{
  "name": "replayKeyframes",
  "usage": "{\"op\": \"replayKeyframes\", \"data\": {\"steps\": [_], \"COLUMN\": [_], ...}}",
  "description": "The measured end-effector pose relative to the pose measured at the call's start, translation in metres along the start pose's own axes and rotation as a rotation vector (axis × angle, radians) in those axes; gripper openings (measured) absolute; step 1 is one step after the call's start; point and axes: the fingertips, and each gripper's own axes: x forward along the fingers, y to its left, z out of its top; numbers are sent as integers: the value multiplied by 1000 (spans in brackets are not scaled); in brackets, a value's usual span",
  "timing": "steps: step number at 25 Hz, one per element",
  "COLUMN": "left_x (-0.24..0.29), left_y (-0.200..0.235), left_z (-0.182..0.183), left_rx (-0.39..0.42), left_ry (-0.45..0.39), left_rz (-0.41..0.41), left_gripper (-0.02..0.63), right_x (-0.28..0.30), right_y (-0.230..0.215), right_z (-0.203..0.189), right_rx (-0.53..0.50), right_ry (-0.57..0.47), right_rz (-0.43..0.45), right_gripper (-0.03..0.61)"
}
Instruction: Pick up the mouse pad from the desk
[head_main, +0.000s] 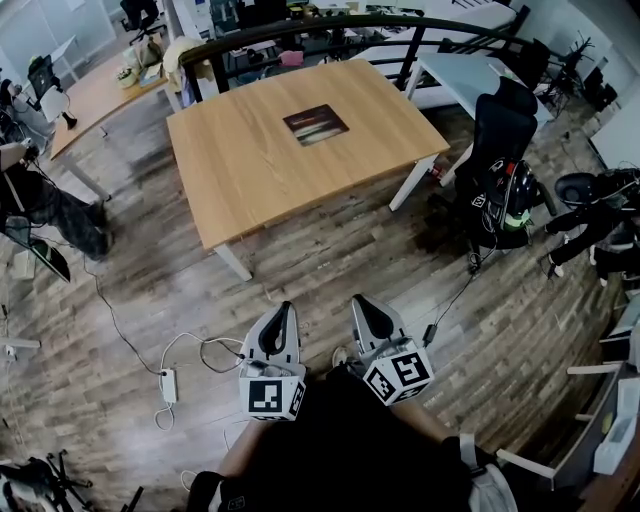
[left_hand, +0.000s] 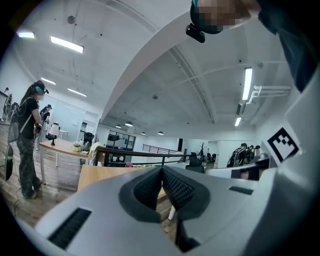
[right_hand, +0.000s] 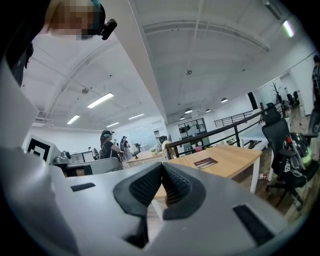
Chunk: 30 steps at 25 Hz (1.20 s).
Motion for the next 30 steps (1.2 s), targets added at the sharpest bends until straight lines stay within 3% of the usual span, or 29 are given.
{"op": "replayKeyframes", "data": {"steps": [15,23,30], "left_x": [-16,11,66], "left_y": [42,45,41], "left_z": [4,0,-3], "left_rx": [-2,-10,2], "left_ry": [9,18,20], "left_rz": [-92,-92,-61], "left_gripper": [23,23,23], "right_x": [21,44,77], "right_y": [42,26,-18], "right_z": [-18,-10,2], "right_rx": [19,9,14], "right_ry": [-21,-22,-22], "right_rz": [-67,-63,-32], "right_gripper": [31,31,31]}}
